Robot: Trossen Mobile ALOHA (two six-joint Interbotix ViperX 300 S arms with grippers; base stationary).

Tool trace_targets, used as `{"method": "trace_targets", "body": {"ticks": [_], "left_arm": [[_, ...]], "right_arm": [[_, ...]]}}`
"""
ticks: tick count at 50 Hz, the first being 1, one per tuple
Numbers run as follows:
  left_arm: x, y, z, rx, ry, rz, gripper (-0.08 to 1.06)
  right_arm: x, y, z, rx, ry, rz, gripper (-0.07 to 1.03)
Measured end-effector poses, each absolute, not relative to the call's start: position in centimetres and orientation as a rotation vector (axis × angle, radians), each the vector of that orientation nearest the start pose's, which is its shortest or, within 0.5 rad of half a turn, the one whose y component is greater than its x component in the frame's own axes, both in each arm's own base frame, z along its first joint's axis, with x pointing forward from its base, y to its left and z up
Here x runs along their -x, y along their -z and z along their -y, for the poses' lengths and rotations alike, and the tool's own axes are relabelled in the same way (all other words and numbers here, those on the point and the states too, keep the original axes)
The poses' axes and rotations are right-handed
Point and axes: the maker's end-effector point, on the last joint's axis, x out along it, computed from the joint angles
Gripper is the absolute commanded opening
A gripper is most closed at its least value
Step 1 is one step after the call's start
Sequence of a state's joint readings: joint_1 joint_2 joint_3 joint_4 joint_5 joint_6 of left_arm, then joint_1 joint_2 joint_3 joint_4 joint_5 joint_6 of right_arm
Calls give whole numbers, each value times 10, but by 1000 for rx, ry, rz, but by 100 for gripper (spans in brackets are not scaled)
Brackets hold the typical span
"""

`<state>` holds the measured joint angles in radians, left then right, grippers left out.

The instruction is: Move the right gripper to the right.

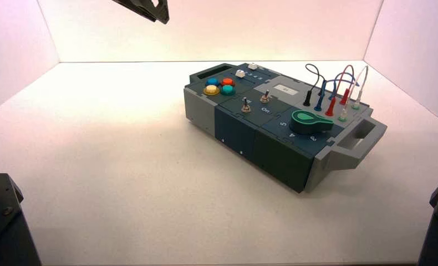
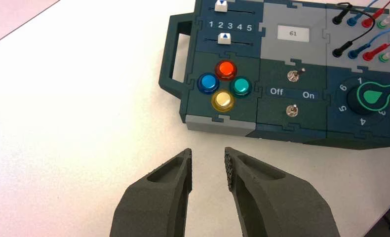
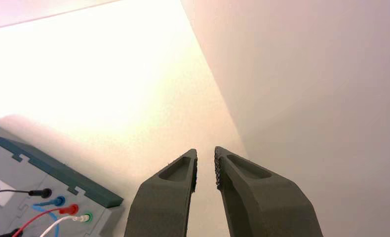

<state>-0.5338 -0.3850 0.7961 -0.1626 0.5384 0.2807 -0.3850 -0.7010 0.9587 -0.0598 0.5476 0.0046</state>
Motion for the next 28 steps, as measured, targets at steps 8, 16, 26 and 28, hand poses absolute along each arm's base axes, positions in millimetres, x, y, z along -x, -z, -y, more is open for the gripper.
{"method": "trace_targets", "body": {"ticks": [8, 16, 26, 28], "left_arm": [[-265, -162, 181, -351, 654, -907, 38], [-263, -162, 183, -353, 662, -907, 38], [-262, -161, 185, -354, 667, -908, 38], [-262, -162, 185, -354, 667, -906, 38]], "right_arm": [[-243, -187, 105, -102, 374, -821, 25], [-241, -184, 104, -105, 373, -835, 25], [-240, -185, 103, -101, 373, -831, 25], [-240, -185, 103, -104, 373, -829, 25]]}}
